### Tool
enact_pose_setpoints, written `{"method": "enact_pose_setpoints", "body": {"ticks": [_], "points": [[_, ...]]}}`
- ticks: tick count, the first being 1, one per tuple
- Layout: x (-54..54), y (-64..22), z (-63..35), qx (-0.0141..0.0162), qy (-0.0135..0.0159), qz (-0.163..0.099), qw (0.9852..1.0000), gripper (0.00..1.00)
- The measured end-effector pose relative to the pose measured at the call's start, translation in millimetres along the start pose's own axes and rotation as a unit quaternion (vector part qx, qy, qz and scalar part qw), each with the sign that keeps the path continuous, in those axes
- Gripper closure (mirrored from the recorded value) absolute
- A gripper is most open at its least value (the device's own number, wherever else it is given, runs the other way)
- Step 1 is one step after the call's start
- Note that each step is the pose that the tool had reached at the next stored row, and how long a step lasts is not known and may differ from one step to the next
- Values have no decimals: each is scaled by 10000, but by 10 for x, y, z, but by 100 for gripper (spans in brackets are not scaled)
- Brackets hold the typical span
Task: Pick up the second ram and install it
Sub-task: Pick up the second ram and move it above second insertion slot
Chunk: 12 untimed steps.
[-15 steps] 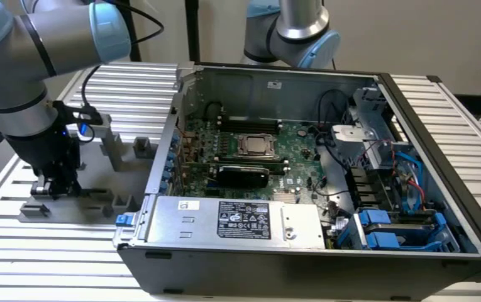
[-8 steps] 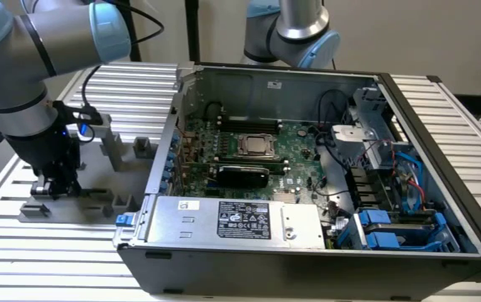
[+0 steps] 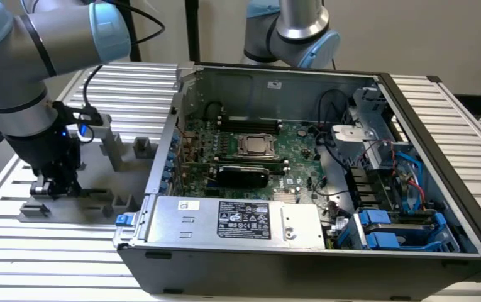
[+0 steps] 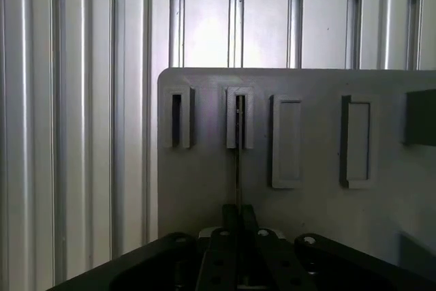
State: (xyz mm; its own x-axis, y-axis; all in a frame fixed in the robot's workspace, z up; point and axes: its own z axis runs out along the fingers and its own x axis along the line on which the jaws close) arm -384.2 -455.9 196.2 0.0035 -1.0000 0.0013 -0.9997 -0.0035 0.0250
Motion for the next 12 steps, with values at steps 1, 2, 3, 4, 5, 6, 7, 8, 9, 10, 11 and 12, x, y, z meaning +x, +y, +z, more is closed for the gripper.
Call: {"method": "enact_pose_setpoints", "body": {"ticks": [1,2,3,4,5,6,7,8,9,10,11,12], "points": [[0,0,0,0,0,8,10000,100],[0,0,0,0,0,21,10000,100],[0,0,0,0,-1,35,10000,100],[0,0,0,0,-1,49,10000,100],[0,0,0,0,-2,63,10000,100],[0,0,0,0,-2,82,10000,100],[0,0,0,0,-3,97,10000,100],[0,0,0,0,-3,111,9999,100],[0,0,0,0,-3,125,9999,100],[0,0,0,0,-3,138,9999,100],[0,0,0,0,-4,146,9999,100],[0,0,0,0,-4,147,9999,100]]}}
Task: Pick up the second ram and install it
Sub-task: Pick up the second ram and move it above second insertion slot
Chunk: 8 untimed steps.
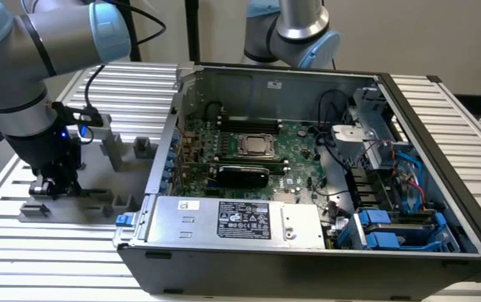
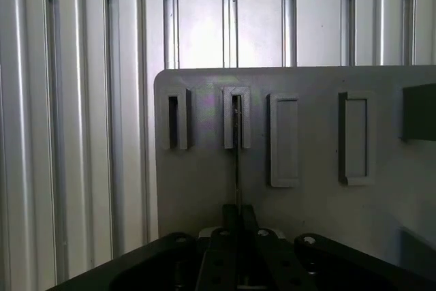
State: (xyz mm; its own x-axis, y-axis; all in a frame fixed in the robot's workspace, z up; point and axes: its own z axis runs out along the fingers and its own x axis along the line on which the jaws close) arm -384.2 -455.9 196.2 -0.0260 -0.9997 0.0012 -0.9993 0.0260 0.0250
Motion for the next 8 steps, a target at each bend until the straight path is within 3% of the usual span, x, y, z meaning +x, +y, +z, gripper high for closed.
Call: {"method": "enact_pose_setpoints", "body": {"ticks": [8], "points": [[0,1,-16,0,0,0,10000,100]]}}
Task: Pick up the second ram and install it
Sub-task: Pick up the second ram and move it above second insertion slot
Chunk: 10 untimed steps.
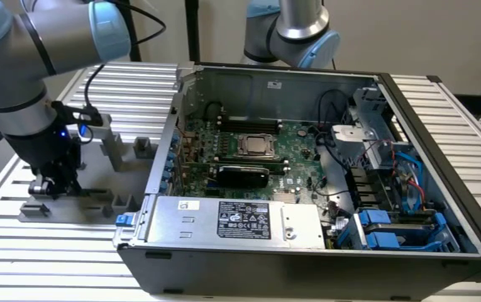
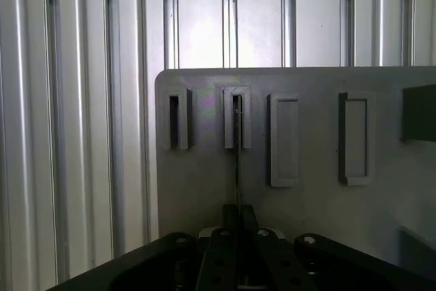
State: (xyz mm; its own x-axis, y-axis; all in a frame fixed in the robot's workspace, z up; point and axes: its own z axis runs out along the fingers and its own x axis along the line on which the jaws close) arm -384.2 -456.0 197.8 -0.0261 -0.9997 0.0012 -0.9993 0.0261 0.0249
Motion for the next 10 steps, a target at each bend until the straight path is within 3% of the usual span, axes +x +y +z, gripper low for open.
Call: {"method": "enact_pose_setpoints", "body": {"ticks": [10], "points": [[0,3,-111,0,0,0,10000,100]]}}
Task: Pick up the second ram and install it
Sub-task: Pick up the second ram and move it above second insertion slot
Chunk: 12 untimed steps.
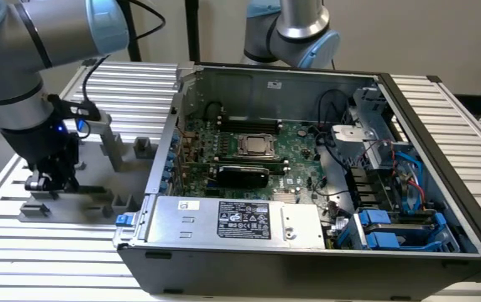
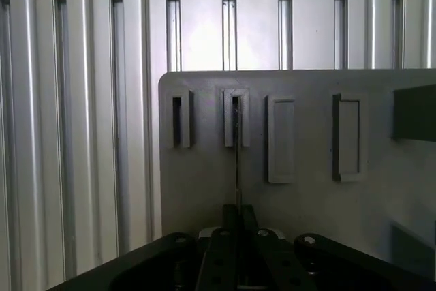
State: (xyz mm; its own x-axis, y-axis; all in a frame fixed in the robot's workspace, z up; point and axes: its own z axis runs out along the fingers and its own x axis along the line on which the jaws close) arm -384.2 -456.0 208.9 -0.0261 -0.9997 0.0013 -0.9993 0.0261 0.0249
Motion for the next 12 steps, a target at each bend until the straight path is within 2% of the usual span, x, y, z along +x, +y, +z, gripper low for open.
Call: {"method": "enact_pose_setpoints", "body": {"ticks": [7,12], "points": [[0,4,-174,0,0,0,10000,100],[0,9,-377,-1,0,0,10000,100]]}}
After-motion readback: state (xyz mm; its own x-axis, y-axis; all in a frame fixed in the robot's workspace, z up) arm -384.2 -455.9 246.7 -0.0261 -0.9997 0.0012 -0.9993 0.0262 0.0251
